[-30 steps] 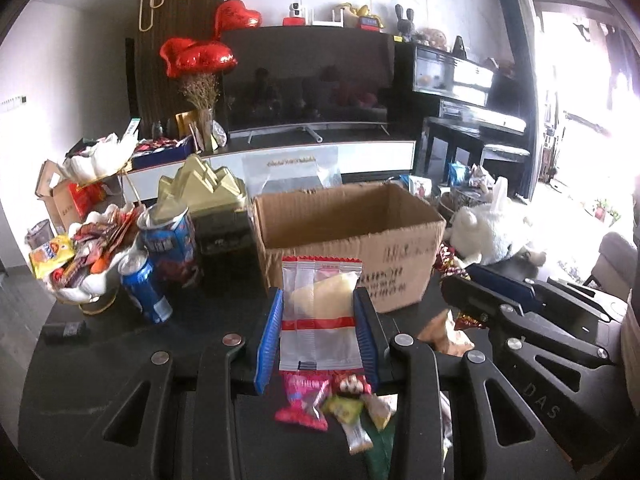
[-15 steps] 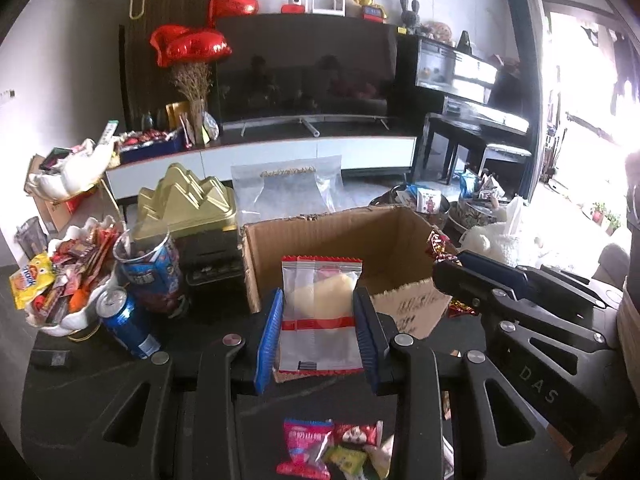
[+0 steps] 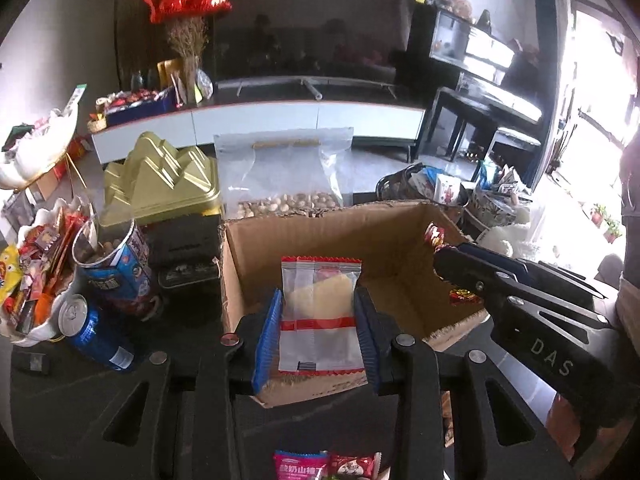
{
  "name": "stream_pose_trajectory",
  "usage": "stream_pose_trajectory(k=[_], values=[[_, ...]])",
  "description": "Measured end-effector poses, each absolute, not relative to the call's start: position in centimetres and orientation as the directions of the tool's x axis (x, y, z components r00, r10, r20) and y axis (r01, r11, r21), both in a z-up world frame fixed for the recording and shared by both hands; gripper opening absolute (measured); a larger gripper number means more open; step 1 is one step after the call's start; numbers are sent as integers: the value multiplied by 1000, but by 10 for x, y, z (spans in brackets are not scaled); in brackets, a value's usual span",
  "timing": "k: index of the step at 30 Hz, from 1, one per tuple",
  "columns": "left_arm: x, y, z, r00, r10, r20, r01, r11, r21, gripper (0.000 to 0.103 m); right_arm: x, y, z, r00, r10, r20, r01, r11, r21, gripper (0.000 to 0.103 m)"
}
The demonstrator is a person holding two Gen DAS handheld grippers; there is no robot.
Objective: Organize snacks
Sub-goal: 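Open the right tool dropping the candy while the left tool releases the bread packet into the box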
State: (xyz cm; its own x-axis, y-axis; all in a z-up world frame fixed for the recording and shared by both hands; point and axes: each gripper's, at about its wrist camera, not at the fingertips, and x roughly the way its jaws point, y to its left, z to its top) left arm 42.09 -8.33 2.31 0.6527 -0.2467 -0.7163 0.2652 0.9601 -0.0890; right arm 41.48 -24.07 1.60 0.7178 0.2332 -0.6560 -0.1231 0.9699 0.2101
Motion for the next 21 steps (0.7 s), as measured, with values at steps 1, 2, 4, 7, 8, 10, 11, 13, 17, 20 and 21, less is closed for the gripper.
stream_pose_trajectory(k=[1, 2, 4, 7, 8, 10, 11, 13, 17, 20, 21], values=[[422, -83, 23, 653, -243, -717, 260, 962, -89, 44, 417, -241, 15, 716, 226, -661, -114, 971, 209, 20], [423, -82, 24, 657, -235, -716, 252, 964, -86, 48, 417, -241, 14, 713, 221, -665, -108, 972, 207, 23], [419, -78, 26, 678, -212, -704, 232, 970, -70, 50, 415, -243, 14, 717, 208, -666, -95, 975, 202, 35], [408, -74, 31, 699, -191, -689, 218, 975, -48, 52, 407, -241, 13, 728, 173, -664, -88, 983, 160, 37], [405, -73, 32, 703, -188, -686, 221, 974, -41, 56, 402, -241, 13, 728, 175, -663, -92, 983, 158, 37], [394, -73, 35, 716, -176, -675, 222, 975, -19, 60, 392, -241, 15, 729, 188, -659, -100, 981, 169, 37], [386, -73, 37, 724, -171, -668, 222, 975, -8, 60, 385, -241, 16, 731, 190, -655, -103, 980, 170, 37], [370, -73, 40, 731, -177, -659, 233, 972, -3, 60, 373, -242, 18, 735, 194, -650, -105, 979, 174, 37], [342, -73, 47, 750, -191, -634, 256, 967, 11, 60, 345, -242, 22, 744, 221, -631, -123, 973, 197, 37], [323, -74, 52, 762, -201, -615, 273, 962, 23, 60, 324, -242, 26, 752, 228, -618, -130, 971, 201, 37], [318, -74, 53, 764, -204, -612, 276, 961, 25, 60, 315, -242, 27, 758, 224, -613, -128, 972, 196, 37]])
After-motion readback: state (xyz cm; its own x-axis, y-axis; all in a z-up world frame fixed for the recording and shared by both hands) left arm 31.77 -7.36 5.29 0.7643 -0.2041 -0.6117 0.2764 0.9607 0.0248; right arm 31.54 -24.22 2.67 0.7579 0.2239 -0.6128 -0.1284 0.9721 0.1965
